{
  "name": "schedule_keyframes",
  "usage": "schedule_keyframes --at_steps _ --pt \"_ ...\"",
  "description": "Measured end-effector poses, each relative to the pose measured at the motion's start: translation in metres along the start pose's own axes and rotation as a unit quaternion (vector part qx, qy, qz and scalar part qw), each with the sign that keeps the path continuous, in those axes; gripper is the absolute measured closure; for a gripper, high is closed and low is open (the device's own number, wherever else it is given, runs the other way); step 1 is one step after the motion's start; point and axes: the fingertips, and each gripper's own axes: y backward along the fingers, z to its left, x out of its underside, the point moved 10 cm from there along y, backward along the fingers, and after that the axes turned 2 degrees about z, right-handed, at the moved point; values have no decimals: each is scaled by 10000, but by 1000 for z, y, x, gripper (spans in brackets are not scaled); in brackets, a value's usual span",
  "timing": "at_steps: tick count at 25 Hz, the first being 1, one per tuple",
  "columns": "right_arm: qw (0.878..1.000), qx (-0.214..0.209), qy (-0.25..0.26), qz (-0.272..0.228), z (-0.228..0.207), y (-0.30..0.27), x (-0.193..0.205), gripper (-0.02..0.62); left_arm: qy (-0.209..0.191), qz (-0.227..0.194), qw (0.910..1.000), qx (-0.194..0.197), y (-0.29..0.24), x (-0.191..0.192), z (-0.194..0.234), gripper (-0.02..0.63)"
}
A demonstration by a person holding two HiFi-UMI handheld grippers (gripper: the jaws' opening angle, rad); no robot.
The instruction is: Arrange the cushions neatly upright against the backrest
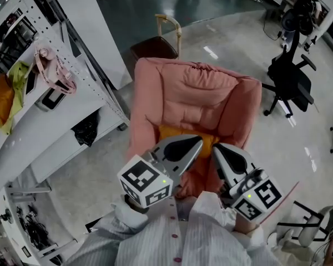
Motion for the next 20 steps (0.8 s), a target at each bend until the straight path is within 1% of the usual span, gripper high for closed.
schedule_keyframes --at_steps 4,6,11,20 --pt "9999 61 128 -23 2 2 -4 580 -340 52 9994 -33 1 -5 -6 595" --pt "9998 115 155 -42 2 1 -6 580 -443 38 9990 -47 2 -6 -5 595" --pt "9996 244 159 0 1 1 -8 580 -384 -25 9992 -88 6 -8 -1 595" --pt "9992 276 214 207 -2 -2 -6 580 -349 -2 9994 -46 4 -7 3 595"
